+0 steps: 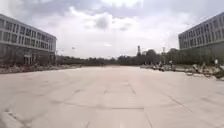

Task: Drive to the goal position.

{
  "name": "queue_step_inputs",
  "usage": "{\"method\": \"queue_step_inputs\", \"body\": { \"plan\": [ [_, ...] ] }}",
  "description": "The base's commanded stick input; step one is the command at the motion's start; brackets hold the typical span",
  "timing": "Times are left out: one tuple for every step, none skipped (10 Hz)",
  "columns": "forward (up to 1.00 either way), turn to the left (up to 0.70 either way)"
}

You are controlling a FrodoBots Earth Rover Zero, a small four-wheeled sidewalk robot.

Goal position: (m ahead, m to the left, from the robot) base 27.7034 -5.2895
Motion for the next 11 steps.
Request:
{"method": "queue_step_inputs", "body": {
  "plan": [
    [0.98,0.03],
    [0.98,0.03],
    [0.98,0.03],
    [0.98,0.03],
    [0.98,0.03],
    [0.98,0.03],
    [0.98,0.03],
    [0.98,0.03],
    [0.98,0.03],
    [0.98,0.03],
    [0.98,0.03]
  ]
}}
